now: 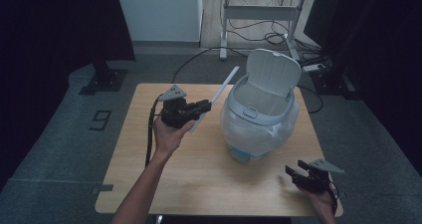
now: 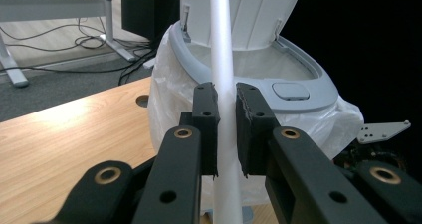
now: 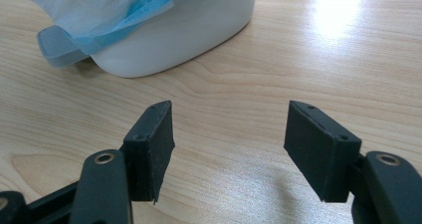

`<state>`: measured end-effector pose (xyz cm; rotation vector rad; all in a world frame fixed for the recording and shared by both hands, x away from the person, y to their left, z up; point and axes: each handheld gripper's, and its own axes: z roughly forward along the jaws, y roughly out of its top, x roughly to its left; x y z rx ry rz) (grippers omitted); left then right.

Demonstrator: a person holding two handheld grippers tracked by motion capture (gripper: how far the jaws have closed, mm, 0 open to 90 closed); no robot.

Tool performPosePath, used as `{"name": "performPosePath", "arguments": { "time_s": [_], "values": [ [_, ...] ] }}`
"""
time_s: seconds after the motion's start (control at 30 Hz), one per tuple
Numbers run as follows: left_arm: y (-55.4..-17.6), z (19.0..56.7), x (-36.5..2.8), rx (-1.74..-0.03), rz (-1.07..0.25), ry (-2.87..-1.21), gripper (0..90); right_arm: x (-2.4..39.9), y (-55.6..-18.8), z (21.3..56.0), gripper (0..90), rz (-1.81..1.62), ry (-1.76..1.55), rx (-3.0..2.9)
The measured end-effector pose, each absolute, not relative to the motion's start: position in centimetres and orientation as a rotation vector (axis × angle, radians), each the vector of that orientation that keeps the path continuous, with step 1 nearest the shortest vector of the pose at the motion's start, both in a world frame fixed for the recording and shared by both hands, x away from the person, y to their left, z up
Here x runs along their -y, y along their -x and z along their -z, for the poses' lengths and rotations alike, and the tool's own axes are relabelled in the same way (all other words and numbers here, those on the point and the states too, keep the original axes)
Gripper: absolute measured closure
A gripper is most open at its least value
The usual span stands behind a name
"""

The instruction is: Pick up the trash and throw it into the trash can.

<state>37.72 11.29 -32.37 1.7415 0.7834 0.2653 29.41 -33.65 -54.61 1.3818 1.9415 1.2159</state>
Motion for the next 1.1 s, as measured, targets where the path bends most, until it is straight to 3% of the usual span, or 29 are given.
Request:
{"name": "performPosePath", "arguments": {
  "time_s": [1.1],
  "values": [
    [-38.5,28.6,-8.3,-0.711,-0.316,-1.764,80.1,33.8,-29.5,54.8,35.4,-1.210,-1.384,-1.948]
  ]
}}
